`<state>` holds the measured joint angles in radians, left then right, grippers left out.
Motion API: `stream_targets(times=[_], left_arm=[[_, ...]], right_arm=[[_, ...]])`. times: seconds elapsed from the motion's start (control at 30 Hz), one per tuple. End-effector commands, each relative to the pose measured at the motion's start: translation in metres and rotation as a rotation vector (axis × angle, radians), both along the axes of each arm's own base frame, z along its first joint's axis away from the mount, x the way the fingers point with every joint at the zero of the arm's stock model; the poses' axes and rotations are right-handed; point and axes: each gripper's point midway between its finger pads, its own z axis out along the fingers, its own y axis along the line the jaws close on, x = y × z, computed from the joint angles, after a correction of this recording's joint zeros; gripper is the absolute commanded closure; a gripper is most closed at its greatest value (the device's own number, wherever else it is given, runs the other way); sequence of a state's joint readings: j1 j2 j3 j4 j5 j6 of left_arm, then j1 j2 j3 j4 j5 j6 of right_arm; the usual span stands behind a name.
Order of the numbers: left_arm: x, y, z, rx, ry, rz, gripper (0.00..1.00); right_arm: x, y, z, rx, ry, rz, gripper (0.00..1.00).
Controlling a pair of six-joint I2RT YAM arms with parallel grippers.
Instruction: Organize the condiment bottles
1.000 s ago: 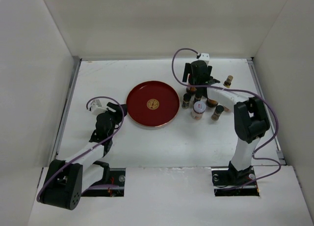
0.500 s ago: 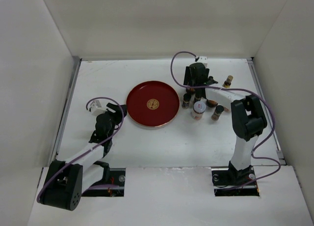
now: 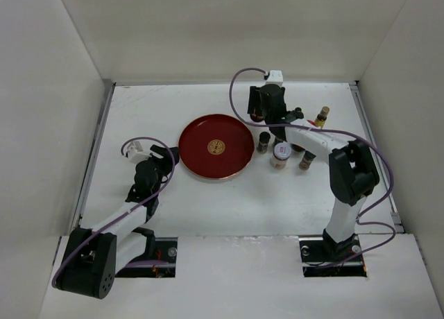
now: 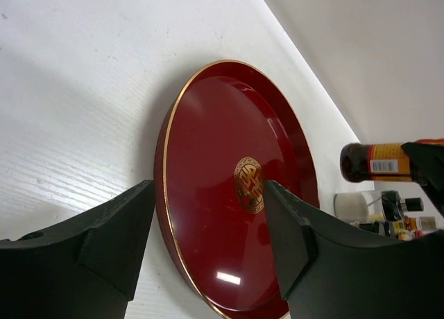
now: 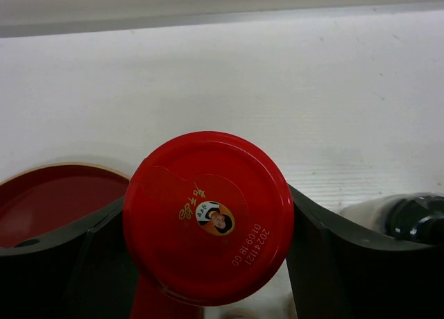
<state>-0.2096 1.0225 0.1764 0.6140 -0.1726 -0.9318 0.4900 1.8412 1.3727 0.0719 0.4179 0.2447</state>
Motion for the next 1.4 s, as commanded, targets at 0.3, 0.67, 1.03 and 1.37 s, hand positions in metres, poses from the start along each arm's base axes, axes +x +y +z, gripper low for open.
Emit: stream_targets(times=[0.3,0.67,1.03,1.37], left_arm=[[-0.001,0.019,0.005,-0.052,-0.036,0.067,0.38],[-0.002,0.018,0.006,-0.054,-0.042,0.066,0.38],[-0.001,0.017,0.007,-0.052,-0.044,0.064,0.38],[-0.002,0.02,0.01,-0.056,-0.056,0.068,0.38]], right_arm=[[-0.009,0.191,0.092,0.194,-0.257,0.289,0.47],[-0.008,0.258,0.041,0.134,-0.183,0.353,0.46],[-0.028,0.261,0.039,0.153,-0.174,0.359,0.12],[-0.069,0.203,0.136,0.267,-0.307,0.351,0.18]])
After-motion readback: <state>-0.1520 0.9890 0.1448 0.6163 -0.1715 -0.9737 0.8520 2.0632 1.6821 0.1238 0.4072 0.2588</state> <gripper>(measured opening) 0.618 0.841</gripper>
